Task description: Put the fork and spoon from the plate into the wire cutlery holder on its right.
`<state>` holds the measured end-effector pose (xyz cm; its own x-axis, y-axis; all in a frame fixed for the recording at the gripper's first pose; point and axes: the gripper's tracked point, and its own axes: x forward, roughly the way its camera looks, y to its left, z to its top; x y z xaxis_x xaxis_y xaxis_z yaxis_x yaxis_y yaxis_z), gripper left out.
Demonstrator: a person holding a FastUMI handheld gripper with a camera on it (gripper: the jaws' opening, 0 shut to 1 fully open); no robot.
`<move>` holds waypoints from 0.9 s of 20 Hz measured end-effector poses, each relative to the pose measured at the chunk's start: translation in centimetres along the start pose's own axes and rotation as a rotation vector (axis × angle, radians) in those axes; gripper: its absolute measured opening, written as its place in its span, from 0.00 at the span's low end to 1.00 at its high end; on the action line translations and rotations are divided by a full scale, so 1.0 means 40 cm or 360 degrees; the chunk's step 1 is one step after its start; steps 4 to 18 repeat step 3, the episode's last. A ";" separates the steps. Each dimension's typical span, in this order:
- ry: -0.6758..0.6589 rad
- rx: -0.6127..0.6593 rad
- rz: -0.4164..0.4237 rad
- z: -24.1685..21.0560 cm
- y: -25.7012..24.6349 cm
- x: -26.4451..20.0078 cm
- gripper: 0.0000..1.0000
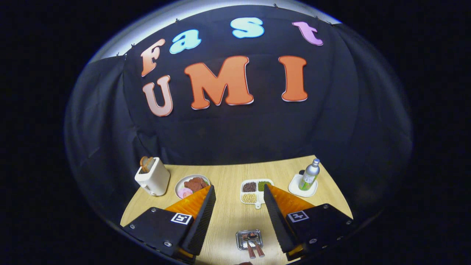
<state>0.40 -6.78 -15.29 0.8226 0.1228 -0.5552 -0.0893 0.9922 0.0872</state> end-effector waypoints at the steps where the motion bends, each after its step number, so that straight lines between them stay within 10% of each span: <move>1: -0.0058 -0.0016 -0.0008 0.021 0.003 -0.008 0.79; 18: -0.0164 -0.0061 -0.0045 0.058 -0.003 -0.019 0.79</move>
